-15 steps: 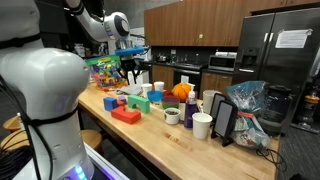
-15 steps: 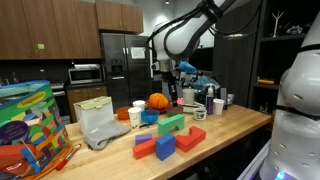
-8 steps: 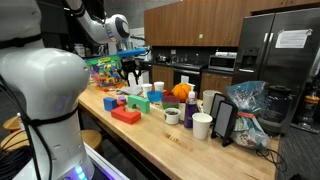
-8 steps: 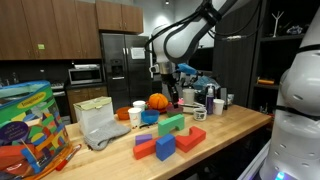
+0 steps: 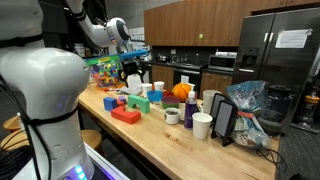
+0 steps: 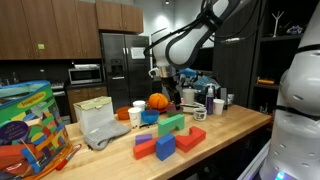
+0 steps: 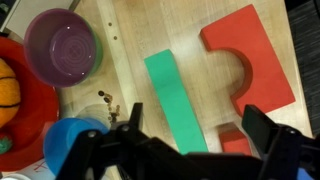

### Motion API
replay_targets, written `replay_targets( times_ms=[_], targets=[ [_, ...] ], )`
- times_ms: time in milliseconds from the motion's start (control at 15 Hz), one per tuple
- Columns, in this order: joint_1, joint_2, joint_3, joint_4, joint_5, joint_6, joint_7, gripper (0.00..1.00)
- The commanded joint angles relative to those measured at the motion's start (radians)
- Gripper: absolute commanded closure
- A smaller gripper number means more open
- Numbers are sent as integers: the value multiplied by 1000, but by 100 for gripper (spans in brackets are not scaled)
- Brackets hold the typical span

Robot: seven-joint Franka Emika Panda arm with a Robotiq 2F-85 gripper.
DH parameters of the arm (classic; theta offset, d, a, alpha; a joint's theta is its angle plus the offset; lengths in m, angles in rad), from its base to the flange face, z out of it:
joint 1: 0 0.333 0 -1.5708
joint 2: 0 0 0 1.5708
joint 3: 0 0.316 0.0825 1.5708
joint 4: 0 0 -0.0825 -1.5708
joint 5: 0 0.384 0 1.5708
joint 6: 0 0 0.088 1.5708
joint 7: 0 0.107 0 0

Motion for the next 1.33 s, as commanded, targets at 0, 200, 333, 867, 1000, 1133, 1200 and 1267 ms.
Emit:
replay_targets(
  times_ms=[0, 200, 333, 867, 1000, 1133, 1200, 1267],
  targets=[
    [4, 0, -4, -1, 1, 7, 26, 0],
    [3, 0, -1, -4, 0, 17, 71, 0],
    [3, 0, -1, -4, 0, 18, 76, 0],
    [7, 11, -14, -22, -18, 88, -87, 0],
    [5, 16, -28, -29, 10, 114, -158, 0],
    [2, 22, -37, -36, 23, 132, -207, 0],
    [1, 24, -41, -39, 30, 134, -225, 0],
    [1, 26, -45, -45, 40, 136, -244, 0]
  ],
)
